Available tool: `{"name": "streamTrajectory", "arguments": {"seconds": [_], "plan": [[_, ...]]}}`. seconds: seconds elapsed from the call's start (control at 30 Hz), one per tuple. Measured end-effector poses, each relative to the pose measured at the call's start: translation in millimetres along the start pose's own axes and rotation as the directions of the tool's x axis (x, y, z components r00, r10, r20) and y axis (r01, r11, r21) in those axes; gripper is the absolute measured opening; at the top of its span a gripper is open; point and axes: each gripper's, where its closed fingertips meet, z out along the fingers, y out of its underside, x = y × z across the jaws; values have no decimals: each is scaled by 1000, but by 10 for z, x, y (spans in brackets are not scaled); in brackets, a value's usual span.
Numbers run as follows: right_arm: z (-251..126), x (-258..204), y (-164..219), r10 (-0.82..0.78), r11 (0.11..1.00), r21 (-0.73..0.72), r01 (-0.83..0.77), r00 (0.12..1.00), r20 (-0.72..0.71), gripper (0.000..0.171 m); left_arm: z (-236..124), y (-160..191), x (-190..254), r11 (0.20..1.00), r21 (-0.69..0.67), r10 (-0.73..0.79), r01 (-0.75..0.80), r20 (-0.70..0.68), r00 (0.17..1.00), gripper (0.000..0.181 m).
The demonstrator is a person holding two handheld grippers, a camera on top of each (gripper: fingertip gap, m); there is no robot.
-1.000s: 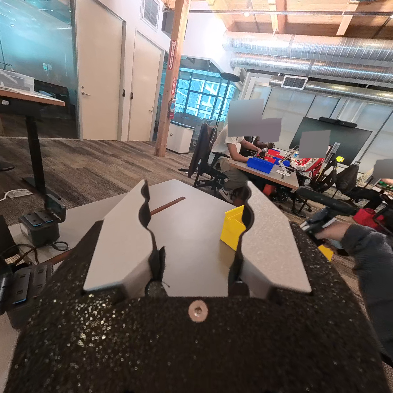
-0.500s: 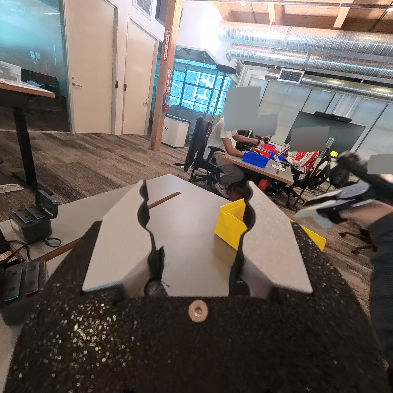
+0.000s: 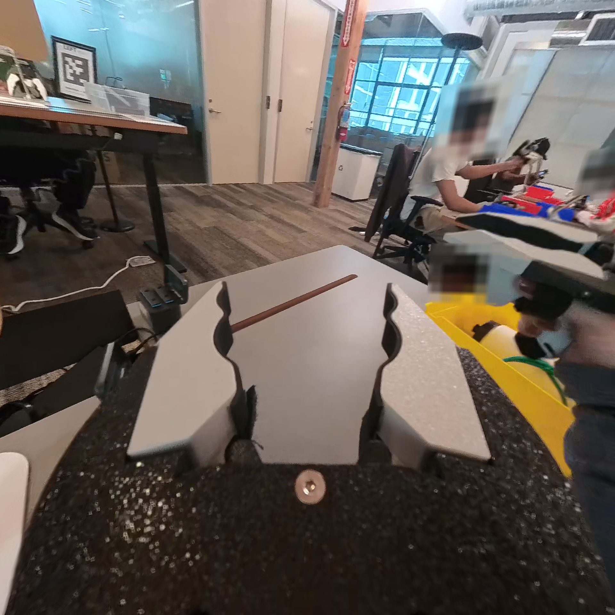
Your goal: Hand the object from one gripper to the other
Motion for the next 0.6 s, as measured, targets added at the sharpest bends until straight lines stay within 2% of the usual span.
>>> {"name": "streamTrajectory", "arguments": {"seconds": [0.07, 0.37, 0.53, 0.6], "plan": [[124, -181, -7, 16, 997, 70, -20, 998, 60, 26, -12, -1, -56, 1000, 5, 6, -6, 29, 1000, 89], [270, -527, 7, 30, 995, 82, -51, 970, 242, 26, -136, -25, -263, 992, -36, 125, -120, 212, 969, 80], [216, -378, 17, 50, 992, 104, -77, 969, 241, 25, -663, 131, -364, 973, -163, 213, -160, 395, 894, 74], [200, -295, 25, 97, 986, 107, -126, 966, 241, 25, -948, 261, -412, 941, -298, 283, -159, 440, 852, 73]]}}
